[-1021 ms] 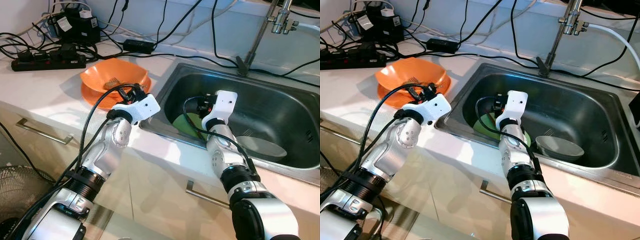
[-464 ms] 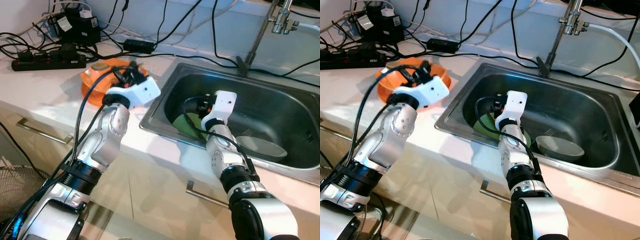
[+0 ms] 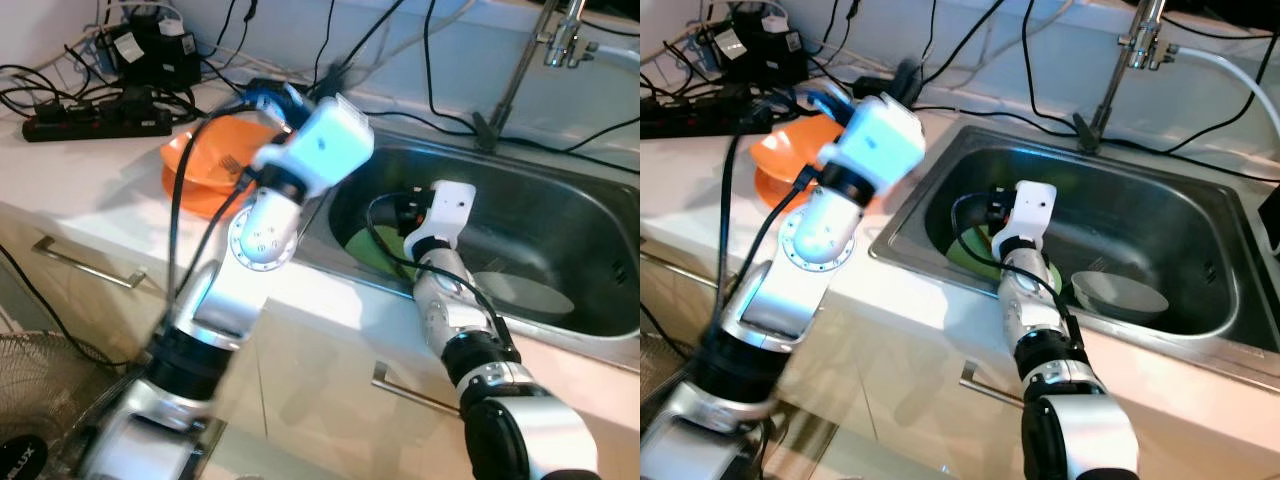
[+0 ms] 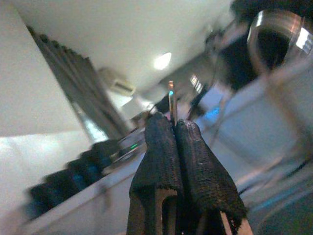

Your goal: Kitchen organization

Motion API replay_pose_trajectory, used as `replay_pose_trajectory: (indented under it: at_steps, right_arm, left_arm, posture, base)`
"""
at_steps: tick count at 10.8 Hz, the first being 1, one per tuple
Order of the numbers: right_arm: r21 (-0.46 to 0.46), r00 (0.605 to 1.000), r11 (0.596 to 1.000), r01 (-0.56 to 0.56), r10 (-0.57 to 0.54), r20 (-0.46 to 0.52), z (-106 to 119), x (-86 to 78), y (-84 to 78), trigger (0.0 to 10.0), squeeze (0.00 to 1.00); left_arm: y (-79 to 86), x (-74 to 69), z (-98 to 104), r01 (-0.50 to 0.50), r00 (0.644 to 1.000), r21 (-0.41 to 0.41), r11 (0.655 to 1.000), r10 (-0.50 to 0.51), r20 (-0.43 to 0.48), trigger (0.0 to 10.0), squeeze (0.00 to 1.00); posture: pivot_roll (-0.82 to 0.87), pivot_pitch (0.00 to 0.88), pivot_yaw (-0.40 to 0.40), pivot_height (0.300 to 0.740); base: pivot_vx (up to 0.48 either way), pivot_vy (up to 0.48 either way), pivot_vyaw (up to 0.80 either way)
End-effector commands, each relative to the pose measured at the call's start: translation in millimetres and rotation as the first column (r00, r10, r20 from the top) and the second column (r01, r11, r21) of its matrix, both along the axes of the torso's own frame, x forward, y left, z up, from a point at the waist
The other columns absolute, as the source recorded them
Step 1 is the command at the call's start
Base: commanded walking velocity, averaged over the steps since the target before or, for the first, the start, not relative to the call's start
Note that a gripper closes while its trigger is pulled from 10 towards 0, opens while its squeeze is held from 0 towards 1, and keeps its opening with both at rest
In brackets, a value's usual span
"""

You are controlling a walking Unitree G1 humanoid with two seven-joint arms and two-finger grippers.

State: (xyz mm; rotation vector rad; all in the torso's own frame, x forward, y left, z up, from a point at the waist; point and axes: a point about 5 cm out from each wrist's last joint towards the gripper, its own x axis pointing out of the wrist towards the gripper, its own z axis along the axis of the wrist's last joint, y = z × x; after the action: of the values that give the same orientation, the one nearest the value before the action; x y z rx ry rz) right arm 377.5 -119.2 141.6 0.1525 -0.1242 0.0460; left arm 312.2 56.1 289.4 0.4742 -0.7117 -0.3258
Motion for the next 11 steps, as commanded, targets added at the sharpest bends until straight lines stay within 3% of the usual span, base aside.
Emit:
replay_pose_trajectory:
  at_steps: [1, 2, 4, 6, 7, 9, 11]
  right_arm:
    - [-0.082, 0.997, 0.996, 0.021, -0.014, 0.075, 9, -0.6, -5.6, 10.0, 1.0]
    - [-0.196, 0.984, 0.98, 0.023, 0.012, 0.176, 22, -1.8, -5.6, 10.0, 1.0]
    - [-0.234, 0.973, 0.972, 0.02, 0.035, 0.228, 34, -0.2, -13.3, 10.0, 1.0]
    - [-0.191, 0.972, 0.981, 0.016, 0.029, 0.232, 39, 1.9, -22.7, 10.0, 1.0]
    - [-0.194, 0.973, 0.98, -0.044, 0.087, 0.214, 40, 2.7, -23.9, 10.0, 0.0]
    - [-0.051, 0.975, 0.988, -0.143, 0.149, 0.162, 38, 5.6, -39.5, 10.0, 0.0]
    - [0.05, 0.958, 0.967, -0.252, 0.242, 0.152, 36, 4.0, -42.6, 10.0, 0.0]
  left_arm:
    - [3.7, -2.1, 1, 0.076, 0.995, -0.118, 0.99, -0.083, -0.057, 10.0, 0.0]
    - [4.7, -3.4, 4, 0.129, 0.985, -0.206, 0.97, -0.15, -0.088, 10.0, 0.0]
    - [7.0, -3.0, 6, 0.206, 0.966, -0.273, 0.94, -0.24, -0.097, 10.0, 0.0]
    - [9.9, -3.0, 5, 0.224, 0.954, -0.291, 0.93, -0.271, -0.133, 10.0, 0.0]
    - [9.7, -2.9, 4, 0.227, 0.948, -0.294, 0.928, -0.28, -0.15, 10.0, 0.0]
    - [8.1, -1.4, 0, 0.24, 0.936, -0.297, 0.924, -0.301, -0.18, 10.0, 0.0]
    - [6.4, 0.0, -8, 0.246, 0.922, -0.298, 0.922, -0.318, -0.222, 10.0, 0.0]
  posture:
    - [0.26, 0.012, -0.065, 0.74]
    - [0.26, 0.014, -0.061, 0.74]
    - [0.25, 0.016, -0.059, 0.74]
    - [0.25, 0.019, -0.054, 0.74]
    - [0.25, 0.019, -0.052, 0.74]
    - [0.25, 0.015, -0.051, 0.74]
    - [0.25, 0.01, -0.05, 0.74]
  base:
    - [0.0, 0.0, 0.0]
    - [0.0, 0.0, 0.0]
    - [0.0, 0.0, 0.0]
    - [0.0, 0.0, 0.0]
    - [0.0, 0.0, 0.0]
    - [0.0, 0.0, 0.0]
    - [0.0, 0.0, 0.0]
